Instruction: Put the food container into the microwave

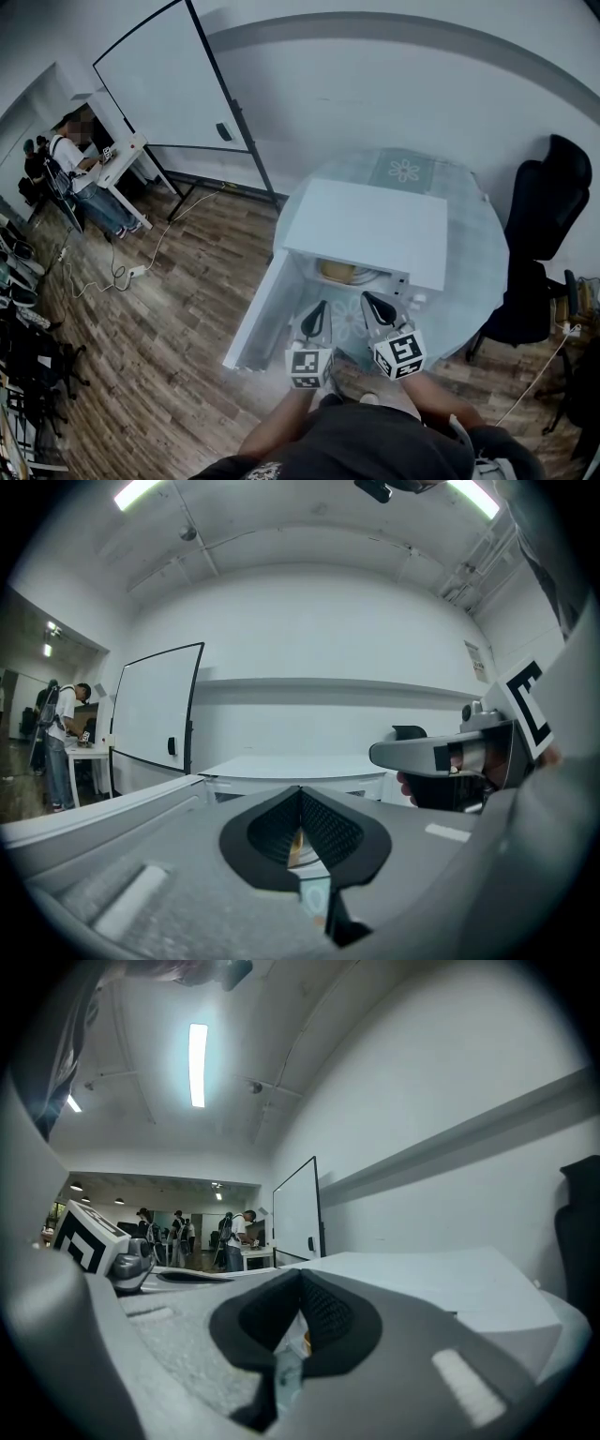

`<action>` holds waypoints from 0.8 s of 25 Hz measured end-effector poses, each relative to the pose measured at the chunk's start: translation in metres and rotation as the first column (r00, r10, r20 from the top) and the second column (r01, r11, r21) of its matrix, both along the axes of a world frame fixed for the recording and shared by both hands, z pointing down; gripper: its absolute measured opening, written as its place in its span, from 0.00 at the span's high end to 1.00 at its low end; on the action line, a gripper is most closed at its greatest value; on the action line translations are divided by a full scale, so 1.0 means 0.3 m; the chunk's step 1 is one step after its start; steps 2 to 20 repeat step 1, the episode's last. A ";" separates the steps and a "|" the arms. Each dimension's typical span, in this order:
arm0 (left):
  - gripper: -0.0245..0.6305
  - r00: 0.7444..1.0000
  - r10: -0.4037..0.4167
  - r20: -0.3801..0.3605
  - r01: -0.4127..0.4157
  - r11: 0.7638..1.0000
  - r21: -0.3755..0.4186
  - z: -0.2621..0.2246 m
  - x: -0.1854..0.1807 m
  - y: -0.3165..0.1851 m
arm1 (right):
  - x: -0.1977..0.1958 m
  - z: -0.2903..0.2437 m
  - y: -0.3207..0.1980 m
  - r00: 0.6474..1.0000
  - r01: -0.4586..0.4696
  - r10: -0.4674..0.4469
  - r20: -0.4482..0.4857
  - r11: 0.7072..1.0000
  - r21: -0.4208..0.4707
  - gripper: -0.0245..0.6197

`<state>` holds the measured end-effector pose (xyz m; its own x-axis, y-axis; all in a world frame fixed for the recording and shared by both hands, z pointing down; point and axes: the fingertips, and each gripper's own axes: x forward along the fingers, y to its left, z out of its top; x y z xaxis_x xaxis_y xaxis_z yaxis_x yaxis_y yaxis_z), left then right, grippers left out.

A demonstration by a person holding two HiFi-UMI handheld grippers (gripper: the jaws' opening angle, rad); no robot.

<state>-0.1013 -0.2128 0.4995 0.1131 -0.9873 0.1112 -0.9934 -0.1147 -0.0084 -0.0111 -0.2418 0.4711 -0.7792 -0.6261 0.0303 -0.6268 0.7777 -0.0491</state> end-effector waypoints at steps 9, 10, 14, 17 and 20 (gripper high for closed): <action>0.96 1.000 0.001 -0.002 -0.001 1.000 -0.006 0.003 0.002 0.002 | 0.001 -0.001 0.001 1.000 0.002 -0.002 0.000 1.000 0.000 0.96; 0.96 1.000 0.001 -0.002 -0.001 1.000 -0.006 0.003 0.002 0.002 | 0.001 -0.001 0.001 1.000 0.002 -0.002 0.000 1.000 0.000 0.96; 0.96 1.000 0.001 -0.002 -0.001 1.000 -0.006 0.003 0.002 0.002 | 0.001 -0.001 0.001 1.000 0.002 -0.002 0.000 1.000 0.000 0.96; 0.96 1.000 0.001 -0.002 -0.001 1.000 -0.006 0.003 0.002 0.002 | 0.001 -0.001 0.001 1.000 0.002 -0.002 0.000 1.000 0.000 0.96; 0.96 1.000 0.001 -0.002 -0.001 1.000 -0.006 0.003 0.002 0.002 | 0.001 -0.001 0.001 1.000 0.002 -0.002 0.000 1.000 0.000 0.96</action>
